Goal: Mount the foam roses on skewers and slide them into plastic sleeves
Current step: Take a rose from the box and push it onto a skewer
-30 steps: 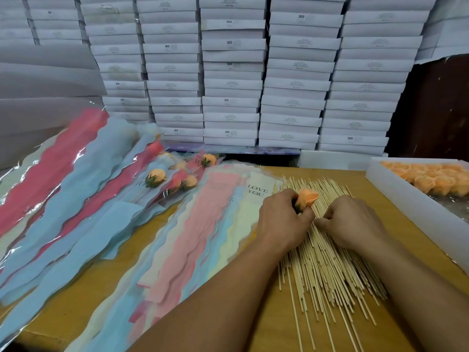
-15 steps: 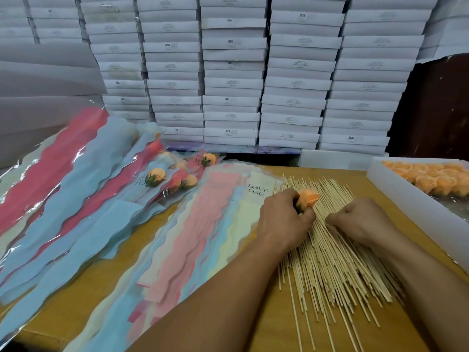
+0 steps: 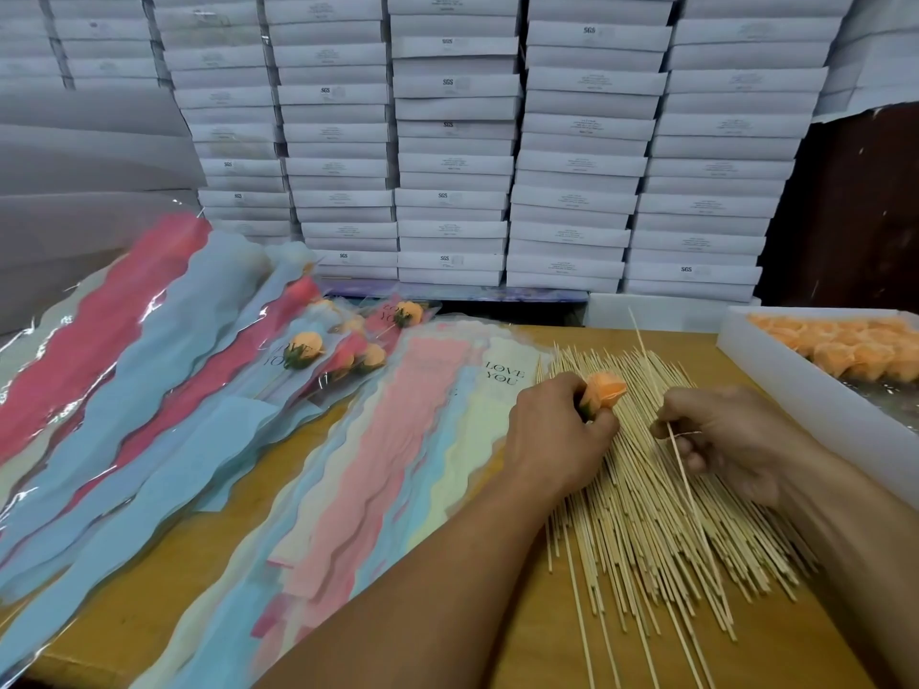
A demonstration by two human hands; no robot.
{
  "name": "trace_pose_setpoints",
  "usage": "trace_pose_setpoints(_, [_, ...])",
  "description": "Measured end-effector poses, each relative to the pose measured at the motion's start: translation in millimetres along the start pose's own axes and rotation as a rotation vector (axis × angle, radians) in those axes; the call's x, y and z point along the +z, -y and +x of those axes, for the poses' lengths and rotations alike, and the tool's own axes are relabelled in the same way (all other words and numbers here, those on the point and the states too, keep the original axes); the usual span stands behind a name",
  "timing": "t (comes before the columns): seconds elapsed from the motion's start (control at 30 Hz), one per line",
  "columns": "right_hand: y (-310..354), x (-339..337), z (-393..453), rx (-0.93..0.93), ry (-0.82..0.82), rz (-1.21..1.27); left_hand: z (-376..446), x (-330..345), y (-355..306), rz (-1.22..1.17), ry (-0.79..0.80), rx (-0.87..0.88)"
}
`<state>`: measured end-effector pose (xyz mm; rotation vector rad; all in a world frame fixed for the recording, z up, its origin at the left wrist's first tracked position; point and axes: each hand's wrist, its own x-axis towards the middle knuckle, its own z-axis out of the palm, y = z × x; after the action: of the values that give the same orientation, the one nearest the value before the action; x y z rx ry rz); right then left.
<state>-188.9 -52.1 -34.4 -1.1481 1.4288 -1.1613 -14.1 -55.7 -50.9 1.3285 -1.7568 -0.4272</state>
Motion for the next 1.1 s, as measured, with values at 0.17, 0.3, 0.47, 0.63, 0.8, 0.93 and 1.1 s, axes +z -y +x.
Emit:
trace_pose_setpoints(0.17, [4, -1, -3, 0.019, 0.084, 0.037, -1, 1, 0, -0.011, 0.004, -0.005])
trace_pose_setpoints(0.3, [6, 4, -10, 0.01, 0.084, -0.01, 0, 0, 0, -0.022, -0.001, -0.001])
trace_pose_setpoints(0.47, [4, 7, -9, -0.027, 0.028, -0.09, 0, -1, 0, -0.027, -0.005, 0.012])
trace_pose_setpoints(0.63, [6, 9, -10, -0.049, 0.052, 0.027, 0, 0, 1, -0.037, -0.017, 0.003])
trace_pose_setpoints(0.8, [8, 5, -10, -0.02, 0.101, 0.114, 1, 0, 2, -0.052, -0.023, -0.016])
trace_pose_setpoints(0.93, [8, 7, -12, -0.032, 0.118, 0.09, 2, -1, 2, -0.07, -0.028, -0.036])
trace_pose_setpoints(1.1, [7, 11, -15, -0.08, 0.068, -0.01, 2, -2, 2, -0.092, -0.029, -0.047])
